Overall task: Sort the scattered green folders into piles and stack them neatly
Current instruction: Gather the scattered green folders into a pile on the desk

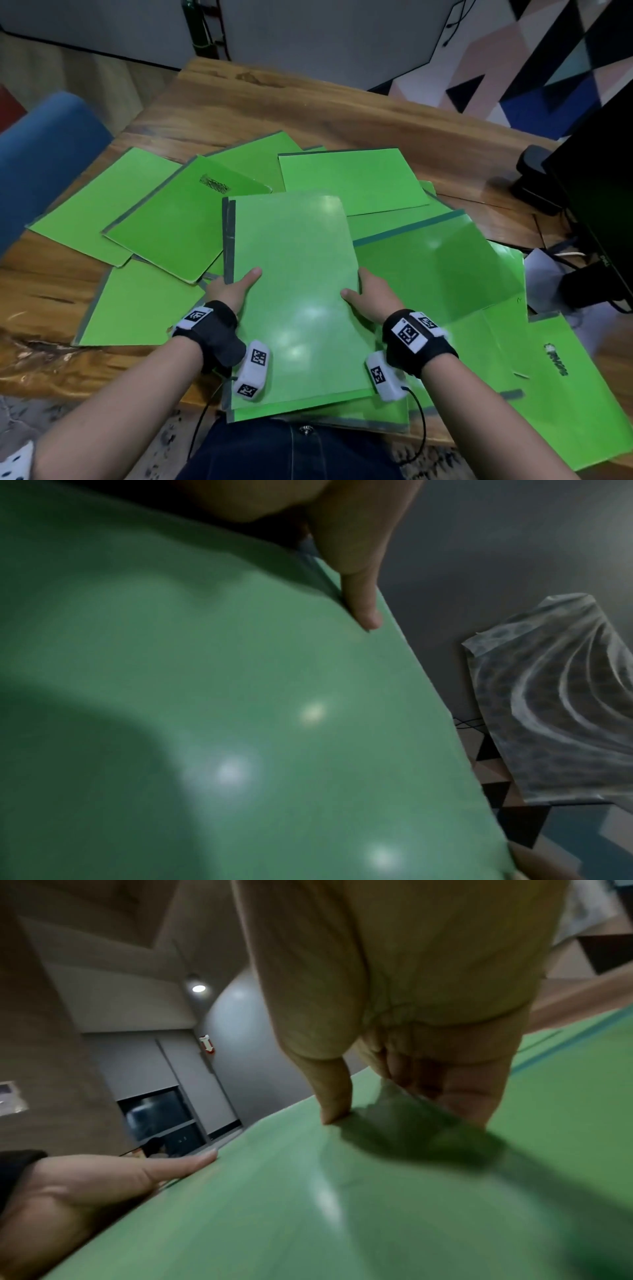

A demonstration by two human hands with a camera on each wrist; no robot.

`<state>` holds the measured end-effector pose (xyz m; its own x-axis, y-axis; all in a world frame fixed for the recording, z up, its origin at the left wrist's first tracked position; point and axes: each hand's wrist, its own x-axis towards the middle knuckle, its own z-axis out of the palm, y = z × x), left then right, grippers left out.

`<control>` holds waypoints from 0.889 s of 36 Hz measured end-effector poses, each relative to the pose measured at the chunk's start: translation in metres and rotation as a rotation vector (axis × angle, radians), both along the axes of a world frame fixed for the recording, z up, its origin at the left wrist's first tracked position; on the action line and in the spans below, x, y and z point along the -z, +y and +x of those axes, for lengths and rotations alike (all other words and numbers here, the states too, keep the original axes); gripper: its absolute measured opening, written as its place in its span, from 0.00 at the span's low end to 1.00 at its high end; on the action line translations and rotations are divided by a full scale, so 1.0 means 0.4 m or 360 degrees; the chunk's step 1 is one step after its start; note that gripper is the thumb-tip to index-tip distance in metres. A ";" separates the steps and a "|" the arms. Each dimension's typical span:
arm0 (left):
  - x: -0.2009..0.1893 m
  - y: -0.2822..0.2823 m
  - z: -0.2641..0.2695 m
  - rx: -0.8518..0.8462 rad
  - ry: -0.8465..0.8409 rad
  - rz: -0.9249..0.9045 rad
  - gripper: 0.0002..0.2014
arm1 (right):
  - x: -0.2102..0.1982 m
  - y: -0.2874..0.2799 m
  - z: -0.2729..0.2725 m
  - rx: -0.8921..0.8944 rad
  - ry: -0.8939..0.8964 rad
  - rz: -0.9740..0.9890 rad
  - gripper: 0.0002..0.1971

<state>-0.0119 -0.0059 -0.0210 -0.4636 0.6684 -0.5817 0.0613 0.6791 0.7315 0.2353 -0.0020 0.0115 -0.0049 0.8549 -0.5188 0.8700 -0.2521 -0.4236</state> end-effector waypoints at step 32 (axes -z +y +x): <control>0.002 0.048 -0.099 -0.0278 0.0146 0.0325 0.22 | 0.028 0.143 0.092 -0.0219 -0.0412 -0.0062 0.28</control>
